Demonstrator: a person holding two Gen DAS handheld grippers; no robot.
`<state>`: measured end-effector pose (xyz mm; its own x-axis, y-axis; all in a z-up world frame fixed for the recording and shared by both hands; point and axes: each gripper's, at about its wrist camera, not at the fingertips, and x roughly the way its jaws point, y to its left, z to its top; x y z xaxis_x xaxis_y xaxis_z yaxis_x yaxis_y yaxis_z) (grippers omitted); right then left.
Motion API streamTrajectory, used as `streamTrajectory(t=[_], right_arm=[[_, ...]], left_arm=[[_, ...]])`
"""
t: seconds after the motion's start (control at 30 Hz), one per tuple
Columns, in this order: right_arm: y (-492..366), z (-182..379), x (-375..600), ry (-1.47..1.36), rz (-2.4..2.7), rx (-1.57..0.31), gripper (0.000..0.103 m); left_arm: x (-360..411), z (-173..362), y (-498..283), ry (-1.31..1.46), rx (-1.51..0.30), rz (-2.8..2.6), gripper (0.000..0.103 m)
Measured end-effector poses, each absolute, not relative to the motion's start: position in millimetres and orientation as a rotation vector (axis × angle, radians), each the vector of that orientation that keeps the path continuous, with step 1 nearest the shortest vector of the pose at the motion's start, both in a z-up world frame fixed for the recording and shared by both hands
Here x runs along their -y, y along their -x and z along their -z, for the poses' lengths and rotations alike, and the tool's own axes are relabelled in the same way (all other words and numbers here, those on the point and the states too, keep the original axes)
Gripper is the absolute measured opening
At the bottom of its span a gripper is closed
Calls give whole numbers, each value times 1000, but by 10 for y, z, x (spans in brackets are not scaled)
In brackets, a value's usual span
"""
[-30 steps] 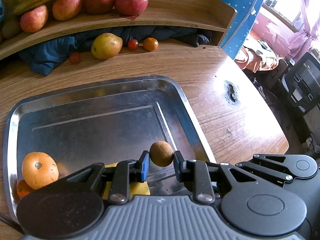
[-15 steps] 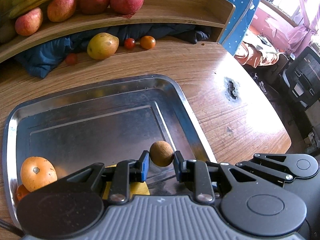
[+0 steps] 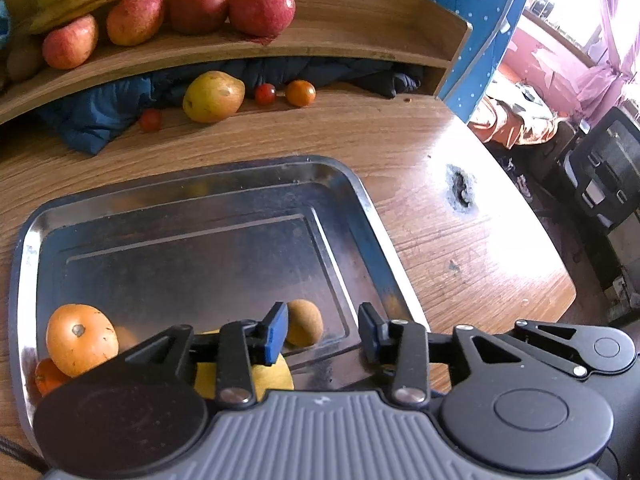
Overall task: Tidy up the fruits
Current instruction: 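Lower both kiwis onto the tray and open both tools, then lift both open tools up and away from the tray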
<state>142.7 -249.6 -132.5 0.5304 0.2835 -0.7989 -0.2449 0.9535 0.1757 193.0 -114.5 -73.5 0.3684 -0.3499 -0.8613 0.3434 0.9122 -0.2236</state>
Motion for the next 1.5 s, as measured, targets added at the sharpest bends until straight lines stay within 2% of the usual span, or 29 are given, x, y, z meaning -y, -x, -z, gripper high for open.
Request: streamTrajectory(t=[0.23,0.33,0.43,0.5,0.57,0.67,1.07,1.5], right_arm=[[-1311,1211,2537,-57,-294,-935,50],[-1270,1163,2549,-66,-286,-923,58],[-1236,1125,2564,-82,-276,-912,70],[-1219,1107,2568,-89,-268,-912,82],[-1202,1084,2561,-87,-258,-915,87],[-1179,1047,2551,-94,-255,-919,102],[-1145,950,2363,-51,-260,-913,102],[-1165,933,2204,-36,-293,-909,102]], left_arm=[[1016,567,-1854,33,-1049,441,66],[939,497,-1807,36,-1029,433,79],[830,428,-1750,36,-1021,427,90],[734,388,-1702,38,-1030,427,99],[616,346,-1629,39,-1033,411,102],[434,327,-1534,23,-1039,360,102],[-133,442,-1408,37,-1121,131,102],[-189,412,-1407,35,-1112,96,102]])
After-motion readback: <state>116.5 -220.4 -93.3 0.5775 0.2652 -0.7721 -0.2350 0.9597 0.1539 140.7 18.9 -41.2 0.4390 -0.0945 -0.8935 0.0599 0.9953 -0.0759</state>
